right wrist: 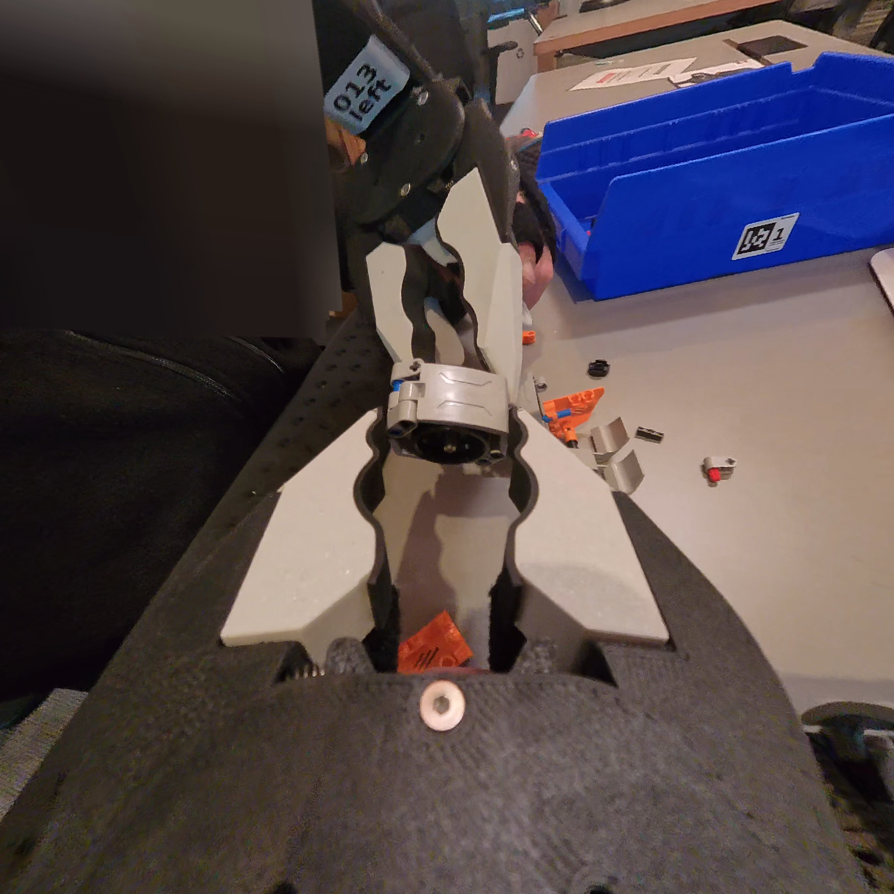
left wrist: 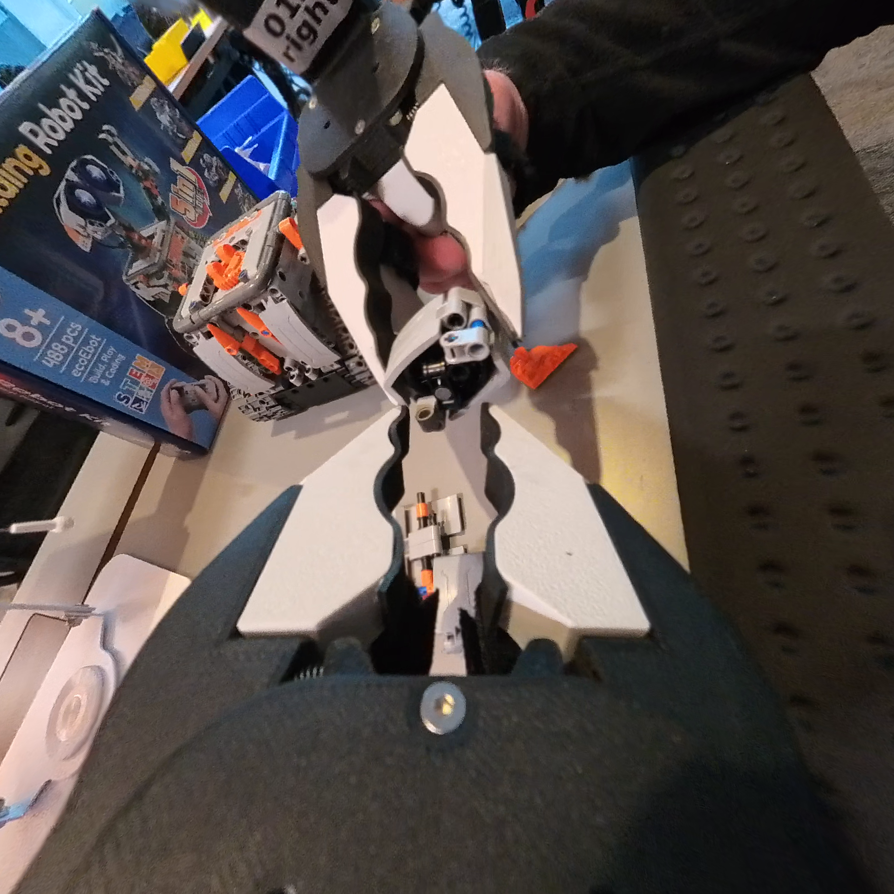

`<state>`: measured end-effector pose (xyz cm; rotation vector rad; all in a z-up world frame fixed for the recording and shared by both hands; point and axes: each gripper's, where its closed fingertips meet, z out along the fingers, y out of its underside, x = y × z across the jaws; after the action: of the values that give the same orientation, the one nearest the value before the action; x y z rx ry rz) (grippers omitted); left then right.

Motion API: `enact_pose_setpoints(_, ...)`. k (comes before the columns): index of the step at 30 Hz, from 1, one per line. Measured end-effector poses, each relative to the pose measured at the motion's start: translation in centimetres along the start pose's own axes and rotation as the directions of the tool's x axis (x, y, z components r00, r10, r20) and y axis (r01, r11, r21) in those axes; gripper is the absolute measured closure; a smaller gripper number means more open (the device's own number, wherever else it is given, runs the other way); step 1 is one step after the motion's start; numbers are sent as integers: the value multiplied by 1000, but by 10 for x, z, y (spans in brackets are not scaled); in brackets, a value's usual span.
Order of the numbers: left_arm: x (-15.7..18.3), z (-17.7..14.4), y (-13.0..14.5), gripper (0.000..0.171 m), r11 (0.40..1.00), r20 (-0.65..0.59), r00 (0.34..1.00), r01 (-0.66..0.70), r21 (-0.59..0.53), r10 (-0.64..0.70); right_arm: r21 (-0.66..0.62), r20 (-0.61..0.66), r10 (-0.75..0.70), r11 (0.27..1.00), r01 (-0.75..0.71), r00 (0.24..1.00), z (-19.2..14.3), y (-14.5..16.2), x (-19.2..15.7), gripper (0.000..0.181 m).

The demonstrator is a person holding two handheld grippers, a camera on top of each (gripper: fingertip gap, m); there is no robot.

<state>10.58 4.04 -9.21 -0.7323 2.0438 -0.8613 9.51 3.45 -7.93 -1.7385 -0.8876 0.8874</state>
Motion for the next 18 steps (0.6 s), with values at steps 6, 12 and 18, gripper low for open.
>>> enact_pose_setpoints(6, -3, 1, 7, 149, 1000, 7, 1000, -11, -17, 11, -74, -112, -135, 989, 127, 984, 2, 1, 6, 133)
enact_pose_setpoints(12, -5, 1, 8, 160, 998, 23, 998, -50, -25, 51, -130, -160, -252, 964, 232, 954, 3, 1, 4, 134)
enact_pose_setpoints(18, -8, -1, 7, 166, 994, 64, 993, -99, -45, 102, -122, -159, -273, 959, 255, 949, 3, 0, 3, 134)
